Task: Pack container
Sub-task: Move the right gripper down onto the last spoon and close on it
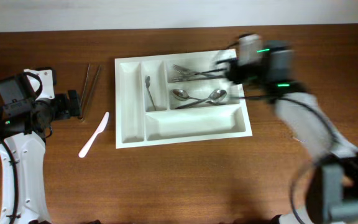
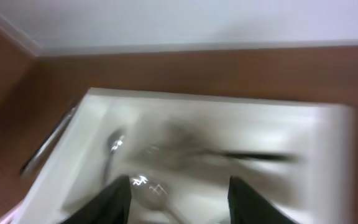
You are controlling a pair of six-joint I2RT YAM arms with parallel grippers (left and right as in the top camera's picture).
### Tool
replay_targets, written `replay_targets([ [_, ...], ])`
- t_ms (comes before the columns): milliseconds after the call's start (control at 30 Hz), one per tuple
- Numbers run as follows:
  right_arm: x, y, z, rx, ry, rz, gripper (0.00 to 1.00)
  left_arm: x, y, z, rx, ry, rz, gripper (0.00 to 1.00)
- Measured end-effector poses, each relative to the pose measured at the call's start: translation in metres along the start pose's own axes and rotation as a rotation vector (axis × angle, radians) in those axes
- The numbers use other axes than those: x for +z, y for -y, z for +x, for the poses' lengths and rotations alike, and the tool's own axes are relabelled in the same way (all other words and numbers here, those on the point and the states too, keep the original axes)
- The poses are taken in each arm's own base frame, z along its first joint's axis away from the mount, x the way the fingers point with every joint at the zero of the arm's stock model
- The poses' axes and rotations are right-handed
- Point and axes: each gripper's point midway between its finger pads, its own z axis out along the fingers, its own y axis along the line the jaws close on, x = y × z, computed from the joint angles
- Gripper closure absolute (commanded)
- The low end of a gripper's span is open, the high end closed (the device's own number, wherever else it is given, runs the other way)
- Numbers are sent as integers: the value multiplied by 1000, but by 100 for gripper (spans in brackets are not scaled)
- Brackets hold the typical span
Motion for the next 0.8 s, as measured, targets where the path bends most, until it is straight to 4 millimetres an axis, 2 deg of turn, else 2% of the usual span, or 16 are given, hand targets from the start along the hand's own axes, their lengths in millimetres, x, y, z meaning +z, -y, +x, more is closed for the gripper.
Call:
replay_targets([
  [100, -64, 50, -26, 95, 76, 121, 49, 0, 0, 0, 0, 1, -1, 1],
  [133, -86, 67, -27, 148, 84, 168, 47, 0, 0, 0, 0, 1, 0, 1],
  [200, -117, 94, -19, 251, 77, 237, 44, 0, 0, 0, 0, 1, 0, 1],
  [233, -132, 109, -8, 317, 58, 275, 44, 0, 0, 0, 0, 1, 0, 1],
  [300, -157, 135, 25, 480, -14, 350, 45, 0, 0, 0, 0, 1, -1, 1],
  [367, -180, 156, 58, 634, -76, 414, 45, 0, 0, 0, 0, 0, 0, 1],
  [500, -213, 190, 104, 847, -123, 502, 44, 0, 0, 0, 0, 1, 0, 1],
  [667, -244, 216, 151, 1034, -126, 568, 44, 0, 0, 0, 0, 1, 0, 1],
  [800, -265, 227, 186, 1134, -128, 636, 43, 0, 0, 0, 0, 1, 0, 1],
])
